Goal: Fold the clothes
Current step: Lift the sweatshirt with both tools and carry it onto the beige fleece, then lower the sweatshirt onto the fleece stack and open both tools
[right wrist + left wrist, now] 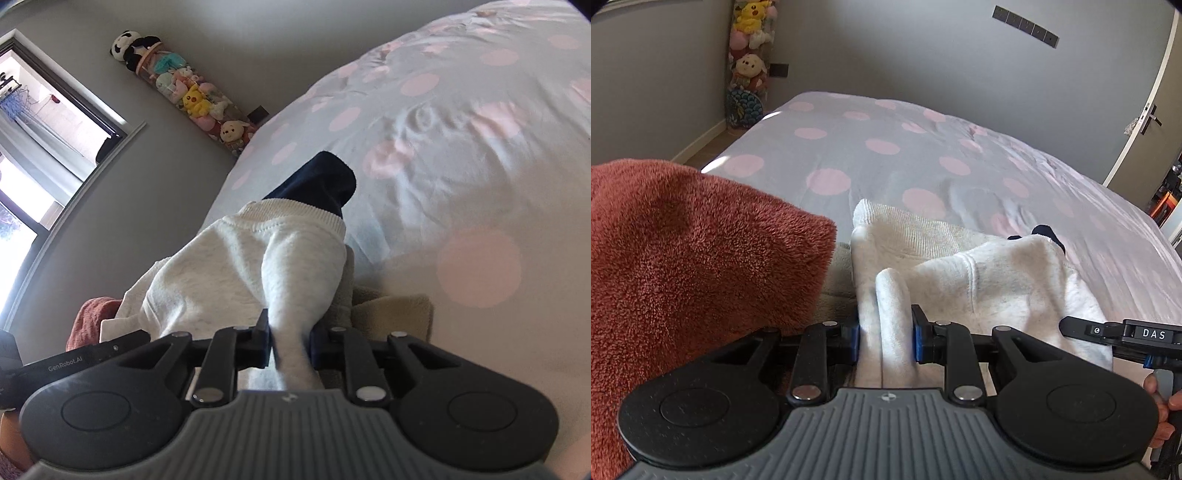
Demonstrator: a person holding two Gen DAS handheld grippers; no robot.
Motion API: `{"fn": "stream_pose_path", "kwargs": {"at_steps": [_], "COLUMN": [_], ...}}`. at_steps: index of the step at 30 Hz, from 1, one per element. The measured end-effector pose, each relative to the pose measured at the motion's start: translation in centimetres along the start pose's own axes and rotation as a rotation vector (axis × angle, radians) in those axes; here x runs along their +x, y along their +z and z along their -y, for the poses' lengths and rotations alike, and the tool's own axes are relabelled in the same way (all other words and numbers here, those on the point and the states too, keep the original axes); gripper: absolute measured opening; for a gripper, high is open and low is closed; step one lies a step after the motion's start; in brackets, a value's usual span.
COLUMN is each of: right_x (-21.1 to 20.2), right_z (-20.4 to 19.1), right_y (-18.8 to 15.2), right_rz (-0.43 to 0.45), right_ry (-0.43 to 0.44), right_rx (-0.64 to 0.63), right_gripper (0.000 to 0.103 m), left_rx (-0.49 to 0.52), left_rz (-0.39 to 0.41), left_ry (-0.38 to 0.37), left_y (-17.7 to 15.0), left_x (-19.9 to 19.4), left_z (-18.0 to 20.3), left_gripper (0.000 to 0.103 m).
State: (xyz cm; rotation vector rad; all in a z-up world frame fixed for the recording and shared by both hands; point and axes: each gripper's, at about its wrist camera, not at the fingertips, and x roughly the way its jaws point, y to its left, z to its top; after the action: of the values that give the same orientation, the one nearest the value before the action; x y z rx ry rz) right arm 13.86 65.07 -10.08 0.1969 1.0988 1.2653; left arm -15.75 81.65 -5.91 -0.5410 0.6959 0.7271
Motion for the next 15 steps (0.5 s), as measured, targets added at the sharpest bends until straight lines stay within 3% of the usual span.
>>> {"fn": "stream_pose_path", "kwargs": {"at_steps": [7, 12, 15], "right_x": [1.1, -1.1, -3.1], "right_z": [0.1, -0.7, -1.5], "right_y": [-0.5, 0.3, 0.9], "right_rz": [-0.035, -0.025, 0.027], "right_ry": [-0.034, -0.083, -0.131], "right_rx": [-0.074, -0.108, -0.196], "right_gripper": [0.029, 0.046, 0.047], "left_rx": [0.104, 0.172, 0.244], "left_rz": [-0.022, 0.023, 0.071], "left_ry": [0.051, 0.091, 0.142], "left_y": [-0.4, -0.7, -0.7], "left_x": [1.1, -2.2, -4.6], "left_z": [1.2, 2.2, 3.2], "left_gripper": [0.029, 0.038, 0.039]}}
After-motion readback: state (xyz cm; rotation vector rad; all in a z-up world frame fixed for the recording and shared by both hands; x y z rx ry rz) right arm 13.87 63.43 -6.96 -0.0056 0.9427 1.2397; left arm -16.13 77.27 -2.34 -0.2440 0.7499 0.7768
